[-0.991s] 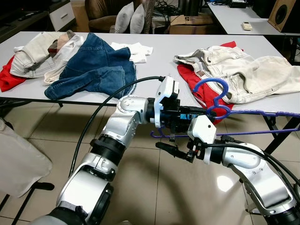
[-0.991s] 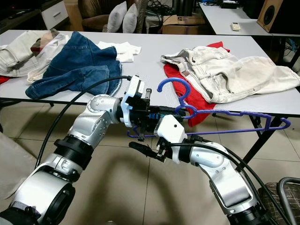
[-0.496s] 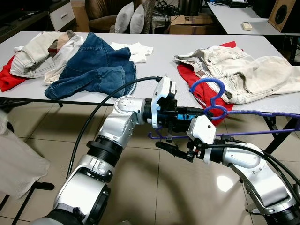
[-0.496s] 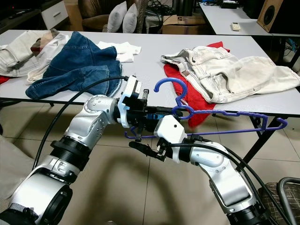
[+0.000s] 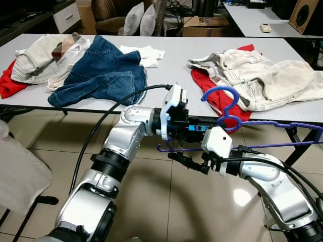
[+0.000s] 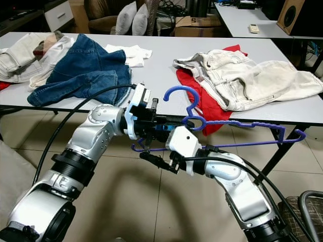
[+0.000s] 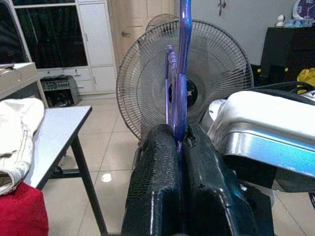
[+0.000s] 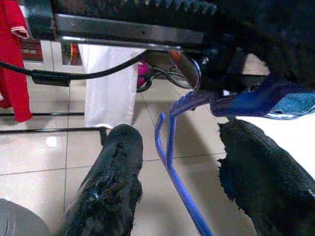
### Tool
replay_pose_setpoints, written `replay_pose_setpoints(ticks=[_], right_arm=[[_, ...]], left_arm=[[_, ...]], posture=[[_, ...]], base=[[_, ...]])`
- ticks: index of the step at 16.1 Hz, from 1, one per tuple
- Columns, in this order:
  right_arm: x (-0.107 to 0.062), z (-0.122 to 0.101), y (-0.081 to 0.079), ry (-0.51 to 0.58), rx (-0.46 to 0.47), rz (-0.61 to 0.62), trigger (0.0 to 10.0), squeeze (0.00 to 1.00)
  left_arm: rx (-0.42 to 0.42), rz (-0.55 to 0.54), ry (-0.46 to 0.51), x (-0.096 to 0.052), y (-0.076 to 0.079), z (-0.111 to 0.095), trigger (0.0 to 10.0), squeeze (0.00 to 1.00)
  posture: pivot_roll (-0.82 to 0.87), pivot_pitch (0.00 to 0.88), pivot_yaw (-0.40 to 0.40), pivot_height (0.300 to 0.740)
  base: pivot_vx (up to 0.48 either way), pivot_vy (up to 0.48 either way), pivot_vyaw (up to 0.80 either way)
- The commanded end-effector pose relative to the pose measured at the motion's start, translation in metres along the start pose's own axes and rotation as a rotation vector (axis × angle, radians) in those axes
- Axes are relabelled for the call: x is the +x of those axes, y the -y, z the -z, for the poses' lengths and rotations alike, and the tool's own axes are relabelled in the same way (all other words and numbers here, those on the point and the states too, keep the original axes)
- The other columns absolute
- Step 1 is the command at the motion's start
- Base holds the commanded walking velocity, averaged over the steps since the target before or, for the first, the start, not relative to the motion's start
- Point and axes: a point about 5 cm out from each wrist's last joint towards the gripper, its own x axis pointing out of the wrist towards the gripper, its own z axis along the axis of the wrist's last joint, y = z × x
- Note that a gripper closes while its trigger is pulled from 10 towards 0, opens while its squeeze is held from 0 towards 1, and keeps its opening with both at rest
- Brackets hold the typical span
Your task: Hang hanger
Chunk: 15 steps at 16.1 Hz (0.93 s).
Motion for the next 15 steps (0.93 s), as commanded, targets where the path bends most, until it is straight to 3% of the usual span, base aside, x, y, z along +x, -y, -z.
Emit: replay_pose_setpoints(ticks=[1, 2, 4, 5, 7, 8, 11, 12, 15], right_arm=[[-0.01, 0.007, 0.017, -0.047, 0.021, 0.087, 10.0, 0.0], [-0.01, 0.007, 0.018, -0.047, 0.02, 0.088, 10.0, 0.0], [-0.009, 0.005, 0.016, -0.035, 0.019, 0.084, 10.0, 0.0], [-0.009, 0.004, 0.016, -0.028, 0.025, 0.086, 10.0, 0.0], [-0.011, 0.004, 0.012, -0.019, 0.048, 0.102, 10.0, 0.0], [-0.013, 0.006, 0.009, -0.025, 0.06, 0.111, 10.0, 0.0], [-0.027, -0.001, 0.011, -0.008, 0.046, 0.158, 10.0, 0.0], [-0.049, -0.017, 0.028, 0.035, 0.021, 0.216, 10.0, 0.0], [-0.079, -0.045, 0.059, 0.13, 0.027, 0.264, 10.0, 0.0]], left_arm=[[0.036, 0.085, 0.002, 0.002, 0.006, -0.006, 0.0, 0.0], [0.04, 0.07, 0.004, 0.002, 0.005, -0.006, 0.0, 0.0], [0.098, -0.243, -0.02, -0.001, -0.023, -0.008, 0.2, 0.0], [0.101, -0.346, -0.035, -0.003, -0.032, -0.009, 0.5, 0.0], [0.059, -0.491, -0.008, -0.013, -0.045, -0.014, 0.0, 0.0], [0.034, -0.521, 0.008, -0.02, -0.047, -0.015, 0.0, 0.0], [0.043, -0.656, -0.137, -0.053, -0.048, 0.0, 0.0, 0.0], [0.056, -0.684, -0.241, -0.075, -0.046, 0.007, 0.0, 0.0], [0.088, -0.595, -0.312, -0.089, -0.039, 0.006, 0.0, 0.0]], posture=[[-0.12, 0.0, 0.083, 0.74], [-0.12, 0.0, 0.082, 0.74], [-0.12, 0.0, 0.081, 0.74], [-0.12, 0.0, 0.079, 0.74], [-0.12, 0.0, 0.078, 0.74], [-0.12, 0.0, 0.083, 0.74], [-0.12, 0.0, 0.096, 0.74], [-0.11, 0.0, 0.094, 0.74], [-0.12, 0.0, 0.098, 0.74]], base=[[0.0, 0.0, 0.0], [0.0, 0.0, 0.0], [0.0, 0.0, 0.0], [0.0, 0.0, 0.0], [0.0, 0.0, 0.0], [0.0, 0.0, 0.0], [0.0, 0.0, 0.0], [0.0, 0.0, 0.0], [0.0, 0.0, 0.0]])
